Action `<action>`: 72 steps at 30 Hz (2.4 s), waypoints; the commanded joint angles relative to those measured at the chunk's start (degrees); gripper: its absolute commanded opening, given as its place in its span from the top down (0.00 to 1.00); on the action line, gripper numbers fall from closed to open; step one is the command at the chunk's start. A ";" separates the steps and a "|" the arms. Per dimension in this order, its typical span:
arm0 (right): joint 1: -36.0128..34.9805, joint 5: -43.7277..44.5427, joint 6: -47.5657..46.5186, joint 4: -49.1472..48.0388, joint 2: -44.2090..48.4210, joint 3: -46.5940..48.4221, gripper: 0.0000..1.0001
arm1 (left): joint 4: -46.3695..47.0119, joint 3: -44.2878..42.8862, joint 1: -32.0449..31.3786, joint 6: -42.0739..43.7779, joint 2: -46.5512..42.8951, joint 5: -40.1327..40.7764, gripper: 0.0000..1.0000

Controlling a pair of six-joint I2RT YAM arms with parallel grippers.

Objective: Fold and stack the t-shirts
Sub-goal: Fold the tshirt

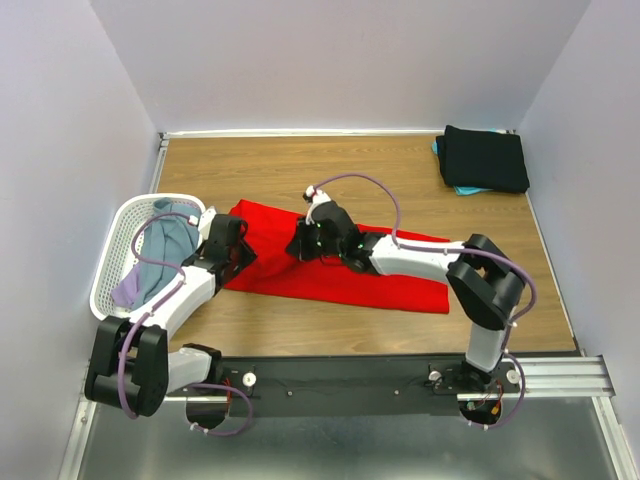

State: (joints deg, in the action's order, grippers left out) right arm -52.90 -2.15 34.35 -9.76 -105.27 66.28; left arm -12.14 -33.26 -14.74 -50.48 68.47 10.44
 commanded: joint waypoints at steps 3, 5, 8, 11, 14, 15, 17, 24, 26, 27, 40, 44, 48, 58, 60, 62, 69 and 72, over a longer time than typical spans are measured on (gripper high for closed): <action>3.33 1.89 -0.60 3.96 -6.60 7.18 0.85 | 1.16 -3.66 -0.11 3.19 -0.09 -0.07 0.55; 4.29 3.19 0.54 4.13 -7.75 8.16 0.85 | 0.72 -4.45 -0.11 3.63 0.09 0.46 0.54; 5.79 3.82 2.39 4.48 -9.95 9.04 0.85 | 0.63 -4.89 0.33 4.42 -0.70 0.99 0.53; 6.93 4.17 3.97 4.49 -11.70 8.87 0.85 | 0.89 -5.33 0.59 5.30 -1.40 0.90 0.52; 7.20 3.91 4.94 4.57 -12.41 8.08 0.85 | 0.98 -5.59 0.59 5.65 -1.32 0.11 0.52; 7.11 3.82 5.37 4.57 -12.32 7.64 0.85 | 0.98 -5.59 0.59 5.74 -1.14 0.11 0.52; 7.20 3.91 6.43 4.49 -11.89 6.67 0.83 | 1.24 -5.51 0.59 5.66 -0.71 -0.06 0.52; 7.20 5.40 5.29 4.92 -7.50 4.73 0.42 | 3.00 -6.03 -1.08 4.51 1.84 -1.03 0.54; 7.20 5.84 4.85 5.45 -6.18 4.74 0.42 | 3.00 -6.47 -1.43 4.25 2.72 -0.94 0.55; 7.11 6.02 4.85 6.06 -4.87 4.56 0.42 | 3.00 -6.91 -1.69 3.99 2.99 -0.86 0.55; 7.11 2.51 3.36 7.30 -7.05 7.02 0.43 | 3.96 -9.11 -2.31 2.67 9.22 1.08 0.59; 6.33 0.57 3.62 7.30 -7.93 6.23 0.45 | 4.58 -7.53 -2.40 2.32 11.95 0.82 0.67; 4.83 3.54 3.88 7.30 -7.32 2.63 0.47 | 6.86 -2.88 -3.01 0.82 12.22 0.20 0.71; 4.65 6.28 3.27 7.91 -6.62 -1.94 0.48 | 7.75 -0.58 -3.28 0.47 11.25 1.34 0.74; 4.65 6.64 3.18 8.09 -5.47 -2.12 0.48 | 6.17 -2.33 -3.28 1.43 10.29 2.48 0.73; 4.57 6.90 2.83 8.61 -4.07 -2.12 0.48 | 4.85 -3.83 -3.28 2.22 9.41 3.97 0.74; 4.91 11.28 1.25 13.27 3.66 -0.45 0.47 | -0.78 -13.14 -3.45 6.53 3.78 6.35 0.73; 6.58 12.88 -0.16 15.55 5.17 -0.54 0.46 | -1.04 -14.64 -5.47 6.54 3.78 5.91 0.73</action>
State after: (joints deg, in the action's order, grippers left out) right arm -47.77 5.63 36.73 1.21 -102.94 65.08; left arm -10.87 -45.84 -18.26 -45.74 73.17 14.33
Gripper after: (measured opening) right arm 0.538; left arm 0.273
